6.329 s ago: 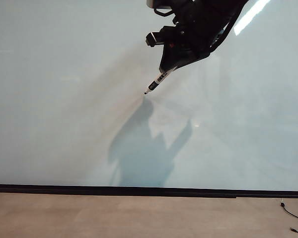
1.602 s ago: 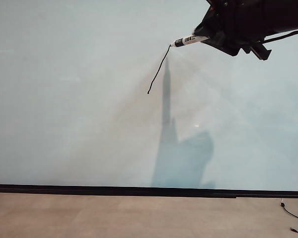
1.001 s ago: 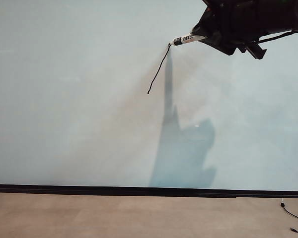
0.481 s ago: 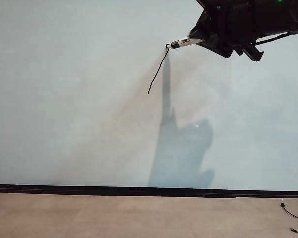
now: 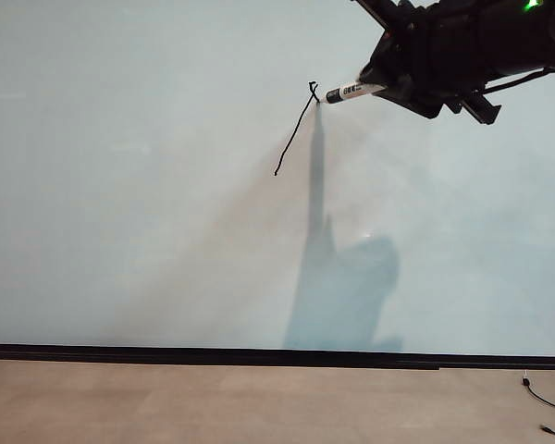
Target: Pick up the pen on the shelf to the right of the whiteboard and write the letter A.
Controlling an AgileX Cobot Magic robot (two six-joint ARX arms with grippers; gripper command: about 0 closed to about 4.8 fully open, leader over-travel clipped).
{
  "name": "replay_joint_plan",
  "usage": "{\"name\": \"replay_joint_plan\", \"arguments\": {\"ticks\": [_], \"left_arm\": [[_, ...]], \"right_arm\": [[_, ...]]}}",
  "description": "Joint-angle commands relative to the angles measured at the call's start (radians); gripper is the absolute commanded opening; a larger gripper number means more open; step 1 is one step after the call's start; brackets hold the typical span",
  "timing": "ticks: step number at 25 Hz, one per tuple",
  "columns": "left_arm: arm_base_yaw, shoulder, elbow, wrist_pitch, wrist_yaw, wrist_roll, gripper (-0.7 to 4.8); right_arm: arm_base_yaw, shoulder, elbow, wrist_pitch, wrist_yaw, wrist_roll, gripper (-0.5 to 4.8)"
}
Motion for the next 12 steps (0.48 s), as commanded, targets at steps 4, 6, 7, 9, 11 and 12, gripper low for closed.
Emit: {"name": "replay_joint_plan", "arguments": {"ticks": [4,6,7,9,11,12], "left_arm": [[0.0,0.0,0.002,0.008,0.0,0.004,-0.04],[0.0,0.0,0.002,0.008,0.0,0.004,-0.05],[0.0,0.0,0.002,0.008,0.0,0.004,-0.04],[0.0,0.0,0.002,0.008,0.0,0.004,-0.04],[0.0,0.0,0.002,0.008,0.0,0.004,-0.05],[0.0,0.0,0.002,0.008,0.0,0.004,-0.04]], "right_arm": [[-0.003,-0.005,-0.02,-0.006,0.07,-0.003,-0.06],[-0.003,-0.005,-0.028,-0.005,0.075,-0.002,-0.06],[-0.003,-0.005,-0.03,-0.007,0.079,-0.003,-0.06],[-0.003,-0.005,-0.037,-0.006,0.092,-0.003,-0.06],[-0.003,-0.005,-0.043,-0.012,0.098,-0.003,-0.06],[-0.003,-0.005,-0.043,-0.029,0.115,-0.003,-0.06]]}}
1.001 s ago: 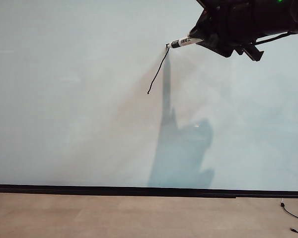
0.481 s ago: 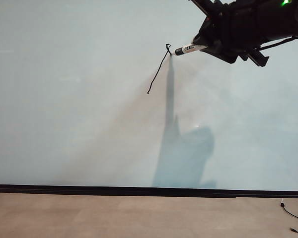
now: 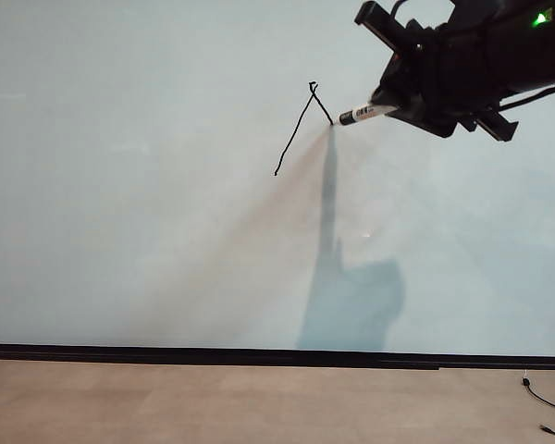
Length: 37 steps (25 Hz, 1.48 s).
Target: Pick up the pen on the shelf to the right of the whiteboard and write the letter A.
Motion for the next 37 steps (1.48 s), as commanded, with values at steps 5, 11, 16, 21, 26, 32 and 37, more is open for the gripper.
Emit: {"name": "replay_joint_plan", "arguments": {"ticks": [5,11,16,21,26,32,37], "left_arm": [[0.0,0.0,0.002,0.008,0.0,0.005,-0.05],[0.0,0.0,0.002,0.008,0.0,0.005,-0.04],[0.0,0.0,0.002,0.008,0.0,0.005,-0.05],[0.0,0.0,0.002,0.008,0.0,0.005,-0.04],[0.0,0.0,0.002,0.008,0.0,0.005,-0.05],[0.0,0.0,0.002,0.008,0.0,0.005,-0.04],[0.0,0.0,0.002,0.008,0.0,0.005,-0.05]], "right_arm": [[-0.004,-0.002,0.001,-0.054,0.079,-0.003,-0.06],[-0.004,-0.002,0.001,-0.069,0.087,-0.008,-0.06],[-0.004,-0.002,-0.002,-0.073,0.102,-0.015,-0.06],[-0.004,-0.003,-0.025,-0.064,0.122,-0.013,-0.06],[-0.004,-0.003,-0.034,-0.063,0.14,-0.01,-0.06],[-0.004,-0.003,-0.035,-0.067,0.152,-0.01,-0.06],[-0.004,-0.003,-0.035,-0.078,0.165,-0.003,-0.06]]}}
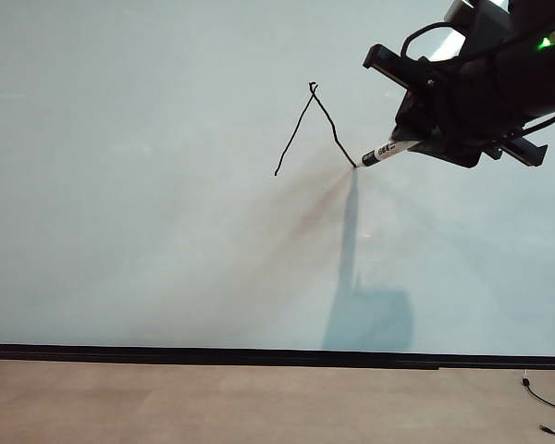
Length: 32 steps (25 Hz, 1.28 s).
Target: Pick up the pen on the shelf to the right of the whiteboard and write the letter A.
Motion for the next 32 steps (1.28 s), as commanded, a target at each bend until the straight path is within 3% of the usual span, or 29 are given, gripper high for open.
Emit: {"name": "replay_joint_plan", "arguments": {"ticks": [1,10,12,16,19,23,29,32], "left_arm": [[0.0,0.0,0.002,0.008,0.0,0.004,-0.05],[0.0,0.0,0.002,0.008,0.0,0.004,-0.05],[0.0,0.0,0.002,0.008,0.0,0.004,-0.04],[0.0,0.0,0.002,0.008,0.0,0.004,-0.05],[0.0,0.0,0.002,0.008,0.0,0.004,-0.04],[0.0,0.0,0.002,0.008,0.0,0.004,-0.04],[0.0,0.0,0.002,0.008,0.0,0.004,-0.04],[0.0,0.0,0.002,0.008,0.0,0.004,-0.04]], "right_arm": [[-0.005,-0.002,0.002,0.001,0.048,0.004,-0.06],[-0.005,-0.002,0.002,-0.019,0.048,0.004,-0.06],[-0.003,-0.003,0.002,0.022,0.007,-0.014,-0.06],[0.056,-0.069,-0.019,0.024,0.003,-0.05,-0.06],[0.168,-0.198,-0.05,-0.047,0.1,-0.125,-0.06],[0.24,-0.268,-0.03,-0.119,0.108,-0.256,-0.06],[0.245,-0.253,0.082,-0.268,0.062,-0.496,-0.06],[0.216,-0.225,0.123,-0.286,-0.01,-0.549,-0.06]]}}
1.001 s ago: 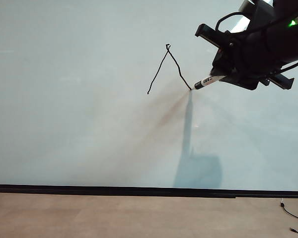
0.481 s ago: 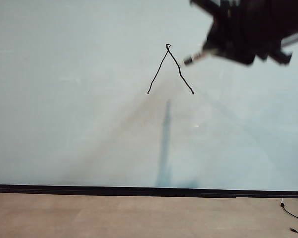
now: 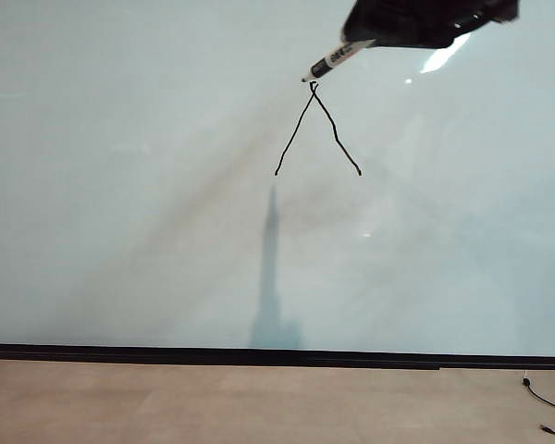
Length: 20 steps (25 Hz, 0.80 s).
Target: Pick up the pen on the shelf to the right of the whiteboard and write the letter A.
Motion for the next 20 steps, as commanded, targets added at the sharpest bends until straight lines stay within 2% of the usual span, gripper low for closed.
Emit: {"name": "replay_joint_plan", "arguments": {"ticks": [1,10,20], "left_arm": [[0.0,0.0,0.002,0.008,0.0,0.004,-0.04],[0.0,0.0,0.002,0.008,0.0,0.004,-0.05],[0.0,0.0,0.002,0.009,0.0,0.004,-0.05]], "right_arm": [[-0.05,0.036,0.043,-0.026,-0.108,-0.066,-0.06],[-0.164,0.195,0.153,-0.064,-0.282,-0.04,-0.06],[-0.164,0.224,0.165,-0.04,-0.218,-0.039,-0.06]]}}
